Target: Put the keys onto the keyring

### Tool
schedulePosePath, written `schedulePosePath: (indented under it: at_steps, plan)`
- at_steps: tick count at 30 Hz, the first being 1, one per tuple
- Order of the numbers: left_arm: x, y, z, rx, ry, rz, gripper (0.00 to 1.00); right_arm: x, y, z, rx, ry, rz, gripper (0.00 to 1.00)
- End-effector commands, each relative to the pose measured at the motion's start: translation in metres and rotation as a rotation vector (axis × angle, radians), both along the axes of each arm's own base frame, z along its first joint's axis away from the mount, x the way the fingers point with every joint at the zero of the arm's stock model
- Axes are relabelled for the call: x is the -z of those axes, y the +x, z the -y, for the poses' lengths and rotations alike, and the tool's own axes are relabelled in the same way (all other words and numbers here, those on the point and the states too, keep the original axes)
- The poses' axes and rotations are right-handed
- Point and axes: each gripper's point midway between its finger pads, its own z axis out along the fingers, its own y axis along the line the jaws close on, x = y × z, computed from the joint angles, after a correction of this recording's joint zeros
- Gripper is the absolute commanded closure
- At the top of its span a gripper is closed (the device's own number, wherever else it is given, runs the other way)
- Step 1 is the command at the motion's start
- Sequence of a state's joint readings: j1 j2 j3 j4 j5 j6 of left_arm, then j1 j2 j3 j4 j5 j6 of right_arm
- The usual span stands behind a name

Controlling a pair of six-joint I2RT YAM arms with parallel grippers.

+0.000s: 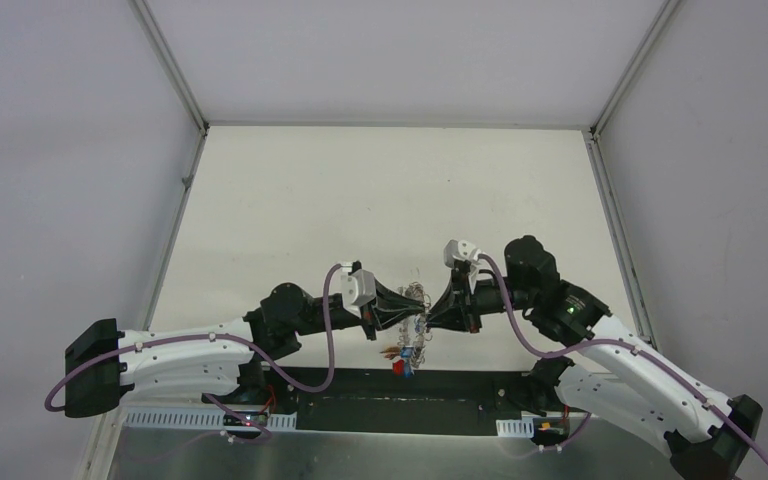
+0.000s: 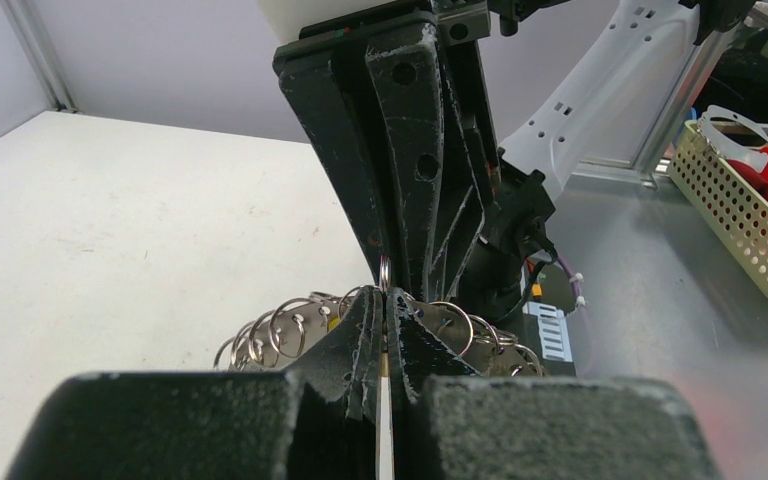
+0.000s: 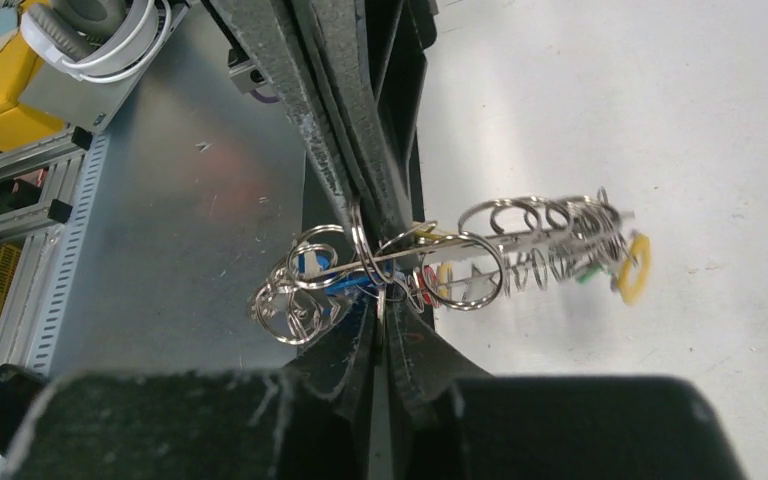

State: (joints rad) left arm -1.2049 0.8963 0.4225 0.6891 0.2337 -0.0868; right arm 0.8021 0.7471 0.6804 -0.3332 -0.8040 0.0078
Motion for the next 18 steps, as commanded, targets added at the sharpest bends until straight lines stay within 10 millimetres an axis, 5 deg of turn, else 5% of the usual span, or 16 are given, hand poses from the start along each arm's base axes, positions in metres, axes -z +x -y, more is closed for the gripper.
schedulePosePath:
  at_steps: [1, 4, 12, 18]
  plan:
    - [-0.036, -0.004, -0.002, 0.010, -0.094, 0.037, 1.00, -0.026, -0.009, -0.003, -0.093, 0.083, 0.090, 0.90]
    - [-0.033, -0.004, 0.000, 0.016, -0.070, 0.042, 1.00, -0.028, -0.013, 0.001, -0.105, 0.087, 0.116, 0.84]
    - [-0.031, -0.006, -0.001, 0.023, -0.054, 0.046, 1.00, -0.042, 0.002, 0.024, 0.071, 0.089, 0.274, 0.42]
    - [-0.032, -0.007, 0.000, 0.029, -0.054, 0.048, 1.00, -0.065, 0.001, 0.026, 0.084, 0.164, 0.340, 0.44]
